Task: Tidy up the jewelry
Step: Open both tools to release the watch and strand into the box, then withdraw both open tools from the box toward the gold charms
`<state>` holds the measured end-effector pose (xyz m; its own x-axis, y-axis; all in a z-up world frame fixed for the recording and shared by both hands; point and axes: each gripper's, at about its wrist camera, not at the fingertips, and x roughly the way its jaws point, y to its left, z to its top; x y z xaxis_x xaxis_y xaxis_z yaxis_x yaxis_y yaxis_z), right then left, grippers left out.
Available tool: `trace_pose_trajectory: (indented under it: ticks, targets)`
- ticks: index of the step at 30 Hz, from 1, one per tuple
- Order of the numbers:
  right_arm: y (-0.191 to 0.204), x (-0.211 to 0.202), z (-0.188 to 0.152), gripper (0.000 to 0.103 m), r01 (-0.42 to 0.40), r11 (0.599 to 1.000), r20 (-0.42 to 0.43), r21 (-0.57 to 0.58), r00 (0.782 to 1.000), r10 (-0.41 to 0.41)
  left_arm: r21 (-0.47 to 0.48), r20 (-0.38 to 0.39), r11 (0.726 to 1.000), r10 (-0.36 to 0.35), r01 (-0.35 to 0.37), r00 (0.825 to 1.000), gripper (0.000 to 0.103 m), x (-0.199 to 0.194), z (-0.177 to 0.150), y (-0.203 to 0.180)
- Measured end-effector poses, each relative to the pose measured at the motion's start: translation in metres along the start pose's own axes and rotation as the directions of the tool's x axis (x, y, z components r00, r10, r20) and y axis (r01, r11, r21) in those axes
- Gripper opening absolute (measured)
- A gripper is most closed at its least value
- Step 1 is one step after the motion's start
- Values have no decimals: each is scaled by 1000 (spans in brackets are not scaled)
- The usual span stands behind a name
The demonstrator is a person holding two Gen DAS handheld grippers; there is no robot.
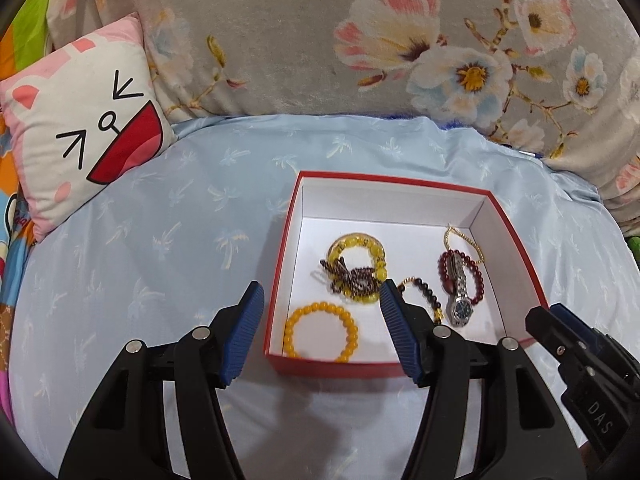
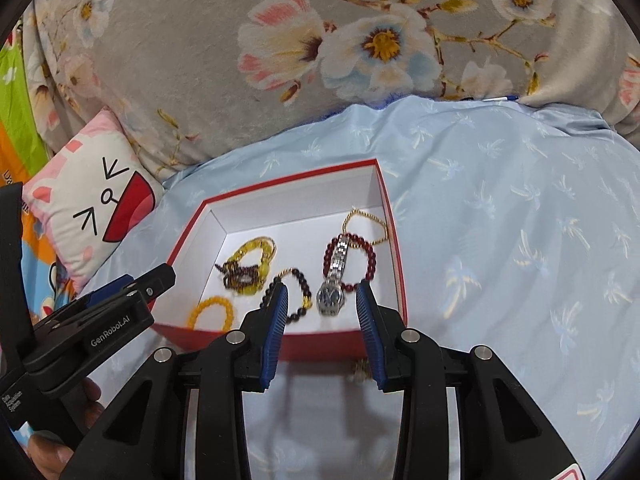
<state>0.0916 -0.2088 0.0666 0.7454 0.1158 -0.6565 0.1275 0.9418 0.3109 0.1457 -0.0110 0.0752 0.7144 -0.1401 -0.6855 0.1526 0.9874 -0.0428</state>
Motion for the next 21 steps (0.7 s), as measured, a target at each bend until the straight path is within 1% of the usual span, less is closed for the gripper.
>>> trace_pose_trajectory:
  ticks: [14,17,19,21]
  targets:
    - [5,-25,-37,35,10,1000,-15,-23,1000,-10,11,-12,1000,-23,23,1000,57,-32,-37,-5]
    - [3,-30,-50,35,21,999,-24,-28,999,-22,13,-24,1000,-21,21,1000,59,-37,-50,-4]
    - [1,-32,-58,38,35,999,-31,-32,999,-36,14,-34,1000,-17,18,999,61,-39,-60,-3]
    - [-2,-33,-65,38,47,998,-39,-37,998,-49,13,-43,1000,-18,18,999,61,-40,-68,-1]
